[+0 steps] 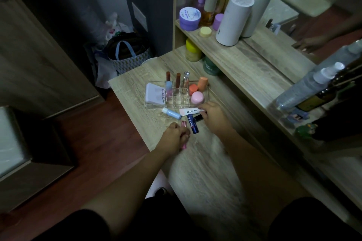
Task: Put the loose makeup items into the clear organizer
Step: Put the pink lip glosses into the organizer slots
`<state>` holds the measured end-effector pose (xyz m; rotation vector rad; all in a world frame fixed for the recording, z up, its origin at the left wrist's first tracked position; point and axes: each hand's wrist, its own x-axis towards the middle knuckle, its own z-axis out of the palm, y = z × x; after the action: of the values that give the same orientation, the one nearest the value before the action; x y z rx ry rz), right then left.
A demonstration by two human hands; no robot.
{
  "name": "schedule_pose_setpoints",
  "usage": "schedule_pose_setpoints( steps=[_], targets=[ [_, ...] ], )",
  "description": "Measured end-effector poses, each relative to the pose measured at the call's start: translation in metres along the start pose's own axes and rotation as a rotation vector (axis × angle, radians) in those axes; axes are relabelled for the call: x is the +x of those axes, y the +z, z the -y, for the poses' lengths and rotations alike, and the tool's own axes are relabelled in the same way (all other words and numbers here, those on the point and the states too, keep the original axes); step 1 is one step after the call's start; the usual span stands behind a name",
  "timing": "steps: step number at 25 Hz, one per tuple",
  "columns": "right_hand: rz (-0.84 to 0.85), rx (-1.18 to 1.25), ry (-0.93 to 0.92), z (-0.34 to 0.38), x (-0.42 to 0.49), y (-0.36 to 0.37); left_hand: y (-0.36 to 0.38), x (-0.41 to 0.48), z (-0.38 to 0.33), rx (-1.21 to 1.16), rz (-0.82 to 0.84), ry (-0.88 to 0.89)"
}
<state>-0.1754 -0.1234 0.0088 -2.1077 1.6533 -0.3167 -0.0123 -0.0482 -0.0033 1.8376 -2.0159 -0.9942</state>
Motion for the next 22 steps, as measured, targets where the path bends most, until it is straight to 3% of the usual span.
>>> schedule_pose_setpoints(
  steps=[15,22],
  targets=[
    [0.263,-0.37,-0.08,0.007,0.027,-0.008,-0.006,0.009,0.0,0.005,0.026,0.002],
    [0.238,-0.158,-0.075,-0.003,0.02,-0.014,-0.013,0.005,0.007,-0.13,-0.015,0.097]
  ],
)
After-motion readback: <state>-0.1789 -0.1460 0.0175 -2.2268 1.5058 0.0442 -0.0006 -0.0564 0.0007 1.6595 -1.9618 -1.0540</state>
